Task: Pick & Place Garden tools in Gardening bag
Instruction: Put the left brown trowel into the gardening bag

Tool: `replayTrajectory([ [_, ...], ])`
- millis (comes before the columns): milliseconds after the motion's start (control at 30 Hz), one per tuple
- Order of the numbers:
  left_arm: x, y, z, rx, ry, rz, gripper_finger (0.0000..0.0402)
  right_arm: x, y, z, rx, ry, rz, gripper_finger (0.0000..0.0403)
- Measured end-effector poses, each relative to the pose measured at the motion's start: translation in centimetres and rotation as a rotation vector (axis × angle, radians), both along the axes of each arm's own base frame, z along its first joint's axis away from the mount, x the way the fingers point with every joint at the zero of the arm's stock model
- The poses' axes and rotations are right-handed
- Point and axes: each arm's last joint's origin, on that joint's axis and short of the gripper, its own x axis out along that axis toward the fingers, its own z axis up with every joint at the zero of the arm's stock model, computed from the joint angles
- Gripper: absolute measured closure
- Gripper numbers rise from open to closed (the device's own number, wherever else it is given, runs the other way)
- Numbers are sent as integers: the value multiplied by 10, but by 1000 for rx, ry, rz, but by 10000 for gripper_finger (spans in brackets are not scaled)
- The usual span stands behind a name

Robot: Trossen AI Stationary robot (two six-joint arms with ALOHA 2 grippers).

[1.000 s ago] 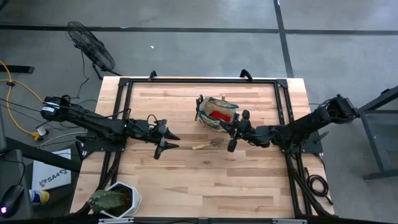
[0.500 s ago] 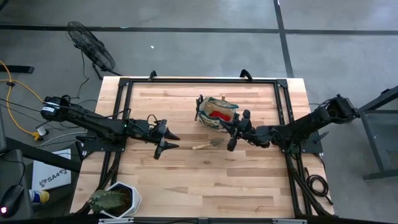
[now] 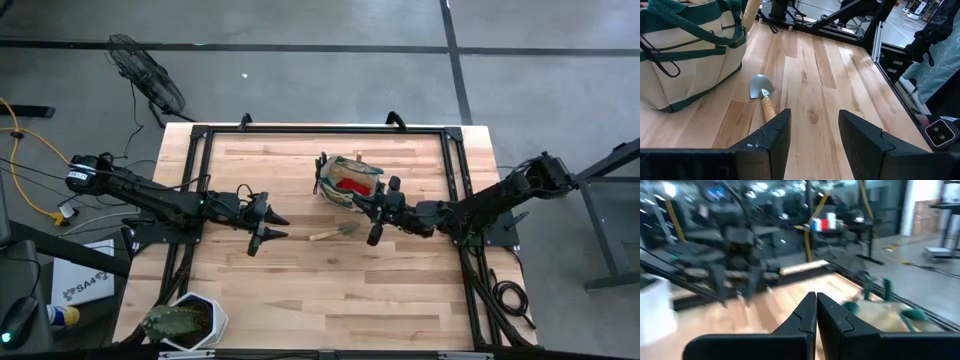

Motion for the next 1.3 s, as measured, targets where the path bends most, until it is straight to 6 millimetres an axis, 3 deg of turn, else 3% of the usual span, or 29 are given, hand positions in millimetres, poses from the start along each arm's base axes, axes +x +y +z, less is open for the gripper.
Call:
replayTrajectory([
  [567, 0, 0, 0, -3, 1, 2, 240, -2, -3, -14, 39, 120, -94, 400],
  [967, 0, 0, 0, -16, 1, 6, 240, -3, -2, -11, -9, 116, -78, 400],
  [1133, 0, 0, 0, -25, 1, 8, 240, -4, -5, -9, -8, 100, -200, 400],
  [1300, 0, 0, 0, -25, 2, 9, 240, -5, 1, 0, -26, 52, -59, 400],
])
